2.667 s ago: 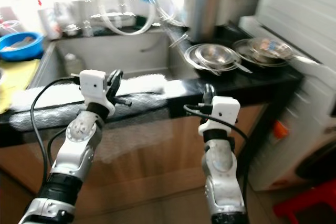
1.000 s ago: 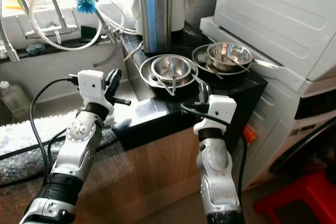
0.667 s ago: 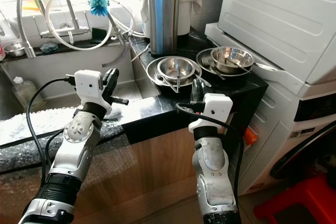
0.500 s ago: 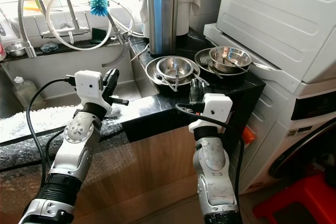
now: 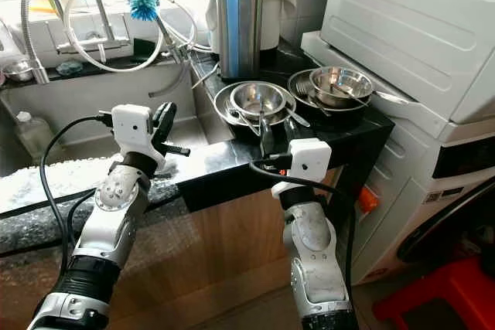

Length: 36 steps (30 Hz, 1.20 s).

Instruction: Kitchen organization

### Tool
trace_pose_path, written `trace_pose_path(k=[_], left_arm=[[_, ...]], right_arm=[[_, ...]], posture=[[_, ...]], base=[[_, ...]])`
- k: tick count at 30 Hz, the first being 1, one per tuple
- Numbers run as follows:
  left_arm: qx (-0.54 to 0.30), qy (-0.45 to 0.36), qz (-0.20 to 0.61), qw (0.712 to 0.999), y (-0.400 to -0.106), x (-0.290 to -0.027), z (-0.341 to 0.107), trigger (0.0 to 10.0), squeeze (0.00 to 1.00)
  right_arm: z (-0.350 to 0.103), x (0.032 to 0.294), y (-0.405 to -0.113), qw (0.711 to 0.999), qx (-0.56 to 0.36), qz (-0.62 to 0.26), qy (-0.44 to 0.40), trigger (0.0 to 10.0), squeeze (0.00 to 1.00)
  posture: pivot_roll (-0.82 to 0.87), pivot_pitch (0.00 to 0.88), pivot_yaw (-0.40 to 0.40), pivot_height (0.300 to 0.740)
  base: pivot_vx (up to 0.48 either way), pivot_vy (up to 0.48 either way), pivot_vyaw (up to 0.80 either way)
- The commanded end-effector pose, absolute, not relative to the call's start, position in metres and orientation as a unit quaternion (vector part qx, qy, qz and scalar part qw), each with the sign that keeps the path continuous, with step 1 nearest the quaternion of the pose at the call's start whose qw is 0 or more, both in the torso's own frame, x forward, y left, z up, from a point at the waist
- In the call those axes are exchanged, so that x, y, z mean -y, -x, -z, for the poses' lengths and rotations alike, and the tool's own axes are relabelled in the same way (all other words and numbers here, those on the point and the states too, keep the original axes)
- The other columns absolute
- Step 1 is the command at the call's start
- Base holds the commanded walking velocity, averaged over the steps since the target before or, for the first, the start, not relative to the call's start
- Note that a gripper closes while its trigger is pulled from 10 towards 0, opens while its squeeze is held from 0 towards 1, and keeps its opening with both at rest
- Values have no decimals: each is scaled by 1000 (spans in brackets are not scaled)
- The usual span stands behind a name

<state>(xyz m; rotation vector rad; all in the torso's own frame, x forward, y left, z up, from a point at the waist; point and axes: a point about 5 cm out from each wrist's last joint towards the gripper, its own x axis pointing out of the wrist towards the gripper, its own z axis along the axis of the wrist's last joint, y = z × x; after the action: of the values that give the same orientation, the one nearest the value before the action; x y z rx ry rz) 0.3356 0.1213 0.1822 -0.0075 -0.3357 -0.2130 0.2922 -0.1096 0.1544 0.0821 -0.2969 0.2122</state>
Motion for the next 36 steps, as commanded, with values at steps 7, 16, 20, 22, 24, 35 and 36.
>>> trace_pose_path(k=[7, 16, 20, 22, 24, 35, 36], left_arm=[[148, -5, 106, 983, -341, -127, -170, 10000, 0], [146, -24, 101, 984, -332, -147, -159, 10000, 0], [149, -24, 93, 984, -330, -151, -161, 10000, 0], [151, -23, 92, 984, -329, -150, -161, 10000, 0], [153, -21, 91, 984, -329, -149, -161, 10000, 0], [204, 10, 116, 972, -331, -130, -197, 10000, 0], [217, 10, 114, 969, -332, -129, -205, 10000, 0]], right_arm=[[-155, 113, -298, 983, 144, -110, -35, 10000, 1000], [-152, 115, -295, 984, 143, -105, -30, 10000, 1000], [-152, 114, -296, 983, 143, -108, -26, 10000, 1000], [-152, 113, -297, 984, 143, -109, -18, 10000, 1000], [-153, 113, -298, 984, 142, -110, -16, 10000, 0], [-184, 121, -306, 980, 185, -73, -8, 10000, 0], [-186, 120, -306, 979, 188, -76, -9, 10000, 0]], posture=[[-122, 0, 8, 740], [-122, 0, 11, 740], [-117, 0, 7, 740], [-116, 0, 6, 740], [-117, 0, 5, 740], [-123, 0, 6, 740], [-121, 0, 5, 740]], base=[[0, 0, 0], [0, 0, 0], [0, 0, 0], [0, 0, 0], [0, 0, 0], [0, 0, 0], [0, 0, 0]])
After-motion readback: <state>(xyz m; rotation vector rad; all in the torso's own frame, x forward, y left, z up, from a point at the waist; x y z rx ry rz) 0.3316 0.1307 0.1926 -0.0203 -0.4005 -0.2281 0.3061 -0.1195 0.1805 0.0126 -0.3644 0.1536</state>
